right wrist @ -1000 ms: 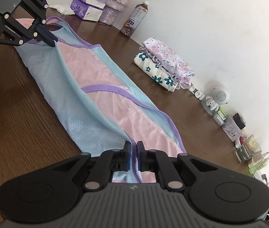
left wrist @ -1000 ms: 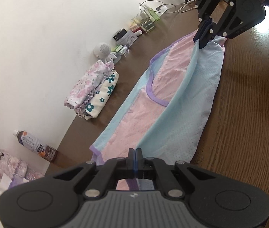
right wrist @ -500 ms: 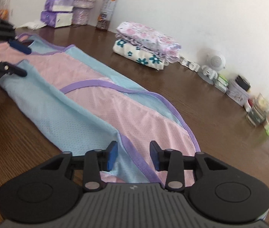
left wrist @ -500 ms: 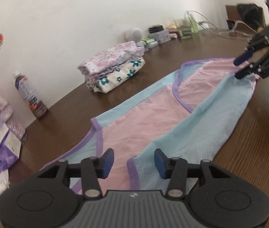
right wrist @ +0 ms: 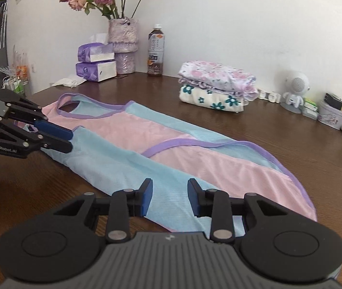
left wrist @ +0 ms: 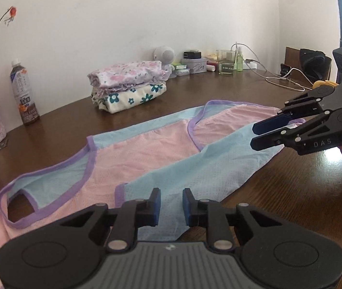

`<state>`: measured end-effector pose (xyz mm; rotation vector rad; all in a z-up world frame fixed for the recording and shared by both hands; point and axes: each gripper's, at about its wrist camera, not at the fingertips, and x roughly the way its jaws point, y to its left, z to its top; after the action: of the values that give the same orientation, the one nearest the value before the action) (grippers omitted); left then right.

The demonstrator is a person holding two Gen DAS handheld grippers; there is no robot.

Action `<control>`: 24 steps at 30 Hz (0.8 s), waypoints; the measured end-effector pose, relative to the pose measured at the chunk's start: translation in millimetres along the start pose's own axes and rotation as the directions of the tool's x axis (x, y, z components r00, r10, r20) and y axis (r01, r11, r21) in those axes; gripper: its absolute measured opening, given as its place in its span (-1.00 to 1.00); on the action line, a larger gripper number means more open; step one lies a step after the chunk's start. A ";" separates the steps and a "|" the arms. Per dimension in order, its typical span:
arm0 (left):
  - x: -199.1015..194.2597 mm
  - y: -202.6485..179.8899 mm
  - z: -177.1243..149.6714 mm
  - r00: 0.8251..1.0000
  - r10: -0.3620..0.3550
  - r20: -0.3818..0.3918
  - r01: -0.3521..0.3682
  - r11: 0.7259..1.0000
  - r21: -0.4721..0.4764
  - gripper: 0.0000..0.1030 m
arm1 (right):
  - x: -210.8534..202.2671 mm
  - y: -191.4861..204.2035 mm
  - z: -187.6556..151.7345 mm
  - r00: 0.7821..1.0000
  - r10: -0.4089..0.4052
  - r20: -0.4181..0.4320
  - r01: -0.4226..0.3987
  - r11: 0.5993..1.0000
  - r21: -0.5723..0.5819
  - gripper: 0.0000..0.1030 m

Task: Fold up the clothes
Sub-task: 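Open both grippers, release the garment and lift them away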

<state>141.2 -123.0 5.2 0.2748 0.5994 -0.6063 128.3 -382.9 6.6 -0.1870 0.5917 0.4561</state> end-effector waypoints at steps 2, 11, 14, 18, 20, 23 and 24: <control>2.8 10.6 -4.4 1.000 0.006 -0.005 -0.007 0.998 -0.062 -0.61 | 11.7 5.5 3.0 1.000 -0.006 -0.013 0.006 1.000 0.010 -0.41; -0.5 53.8 -15.2 0.999 -0.044 0.031 0.051 0.946 -0.319 -0.44 | 7.1 -33.0 -16.7 0.987 -0.152 -0.057 0.160 0.966 0.205 -0.35; -1.3 52.3 -14.7 0.999 -0.042 0.032 0.050 0.947 -0.319 -0.43 | -3.8 -50.1 -28.2 0.978 -0.197 -0.070 0.208 0.941 0.266 -0.35; -2.6 51.9 -15.3 0.998 -0.051 0.039 0.061 0.943 -0.327 -0.33 | -13.3 -63.0 -39.4 0.970 -0.230 -0.079 0.243 0.921 0.304 -0.36; -6.3 50.8 -15.0 0.997 -0.046 0.054 0.061 0.943 -0.328 -0.24 | -15.4 -62.2 -40.5 0.968 -0.238 -0.082 0.251 0.919 0.303 -0.36; -27.4 50.1 -14.9 0.994 -0.003 0.106 0.038 0.945 -0.326 0.13 | -23.3 -54.6 -39.4 0.971 -0.233 -0.045 0.235 0.919 0.315 -0.35; -37.2 50.6 -15.3 0.992 0.017 0.129 0.025 0.945 -0.325 0.19 | -28.2 -50.4 -37.9 0.973 -0.229 -0.018 0.223 0.921 0.318 -0.35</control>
<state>140.5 -59.8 18.9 -0.0775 0.5643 -0.5146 112.3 -448.9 -6.1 0.0587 0.6081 0.1333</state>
